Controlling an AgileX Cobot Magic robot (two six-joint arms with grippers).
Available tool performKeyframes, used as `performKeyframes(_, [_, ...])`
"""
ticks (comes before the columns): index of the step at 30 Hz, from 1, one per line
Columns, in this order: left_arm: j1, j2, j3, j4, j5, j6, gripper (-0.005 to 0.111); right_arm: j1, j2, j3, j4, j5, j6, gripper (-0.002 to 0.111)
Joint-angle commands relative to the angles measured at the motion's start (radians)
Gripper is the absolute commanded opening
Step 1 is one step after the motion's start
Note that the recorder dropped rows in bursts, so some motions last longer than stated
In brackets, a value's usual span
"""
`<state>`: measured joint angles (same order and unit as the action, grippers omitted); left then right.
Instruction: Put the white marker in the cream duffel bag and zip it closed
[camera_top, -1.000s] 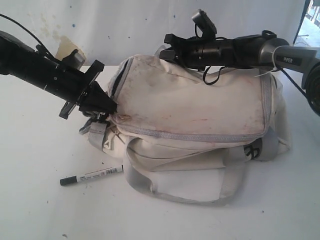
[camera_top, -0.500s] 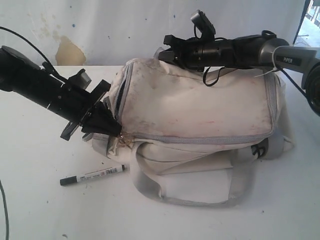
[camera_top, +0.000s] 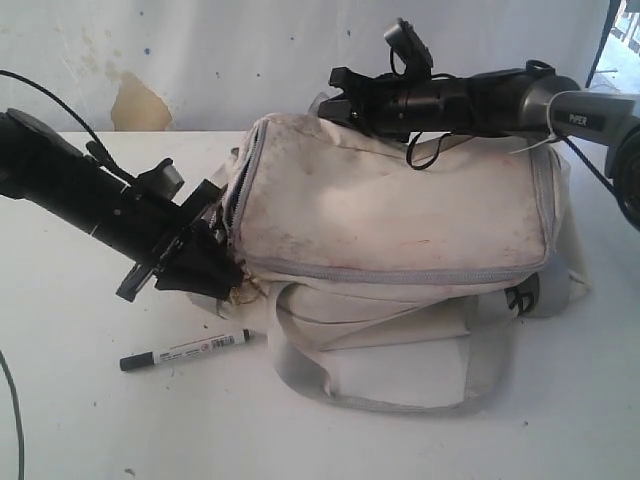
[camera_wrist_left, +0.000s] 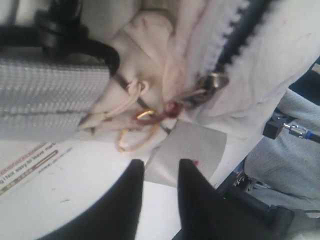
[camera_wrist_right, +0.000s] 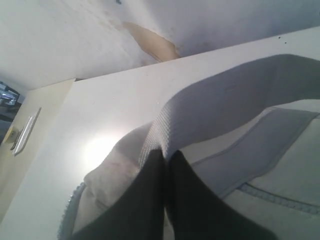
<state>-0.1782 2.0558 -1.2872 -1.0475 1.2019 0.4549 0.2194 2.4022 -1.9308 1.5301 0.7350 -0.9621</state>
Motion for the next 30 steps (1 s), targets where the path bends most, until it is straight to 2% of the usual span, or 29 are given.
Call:
performKeyframes(1, [-0.005,-0.013,0.001,-0.001,0.019,0.018,0.056,-0.008,-0.015,-0.002,0.021,0.03,-0.001,0.012])
performKeyframes(3, [-0.003,-0.013,-0.006,0.001,0.019,0.023,0.068,-0.008,-0.015,-0.002,0.016,0.041,-0.001,0.027])
performKeyframes(5, [-0.001,-0.018,-0.024,0.015,0.019,0.023,0.073,-0.01,-0.015,-0.002,0.012,0.064,0.002,0.043])
performKeyframes(8, [0.009,-0.037,-0.053,0.018,0.019,0.023,0.072,-0.012,-0.018,-0.002,-0.013,0.087,0.031,0.067])
performKeyframes(9, [0.016,-0.048,-0.065,0.023,0.019,0.023,0.072,-0.012,-0.022,-0.002,-0.03,0.1,0.034,0.072])
performKeyframes(19, [0.086,-0.119,-0.121,0.09,0.019,0.008,0.072,-0.012,-0.105,-0.002,-0.32,0.141,0.167,0.073])
performKeyframes(25, [0.088,-0.119,-0.133,0.062,-0.026,-0.004,0.072,-0.012,-0.158,-0.002,-0.47,0.177,0.273,0.073])
performKeyframes(30, [0.088,-0.119,-0.133,0.057,-0.073,0.015,0.072,-0.012,-0.168,-0.002,-0.513,0.252,0.339,0.073])
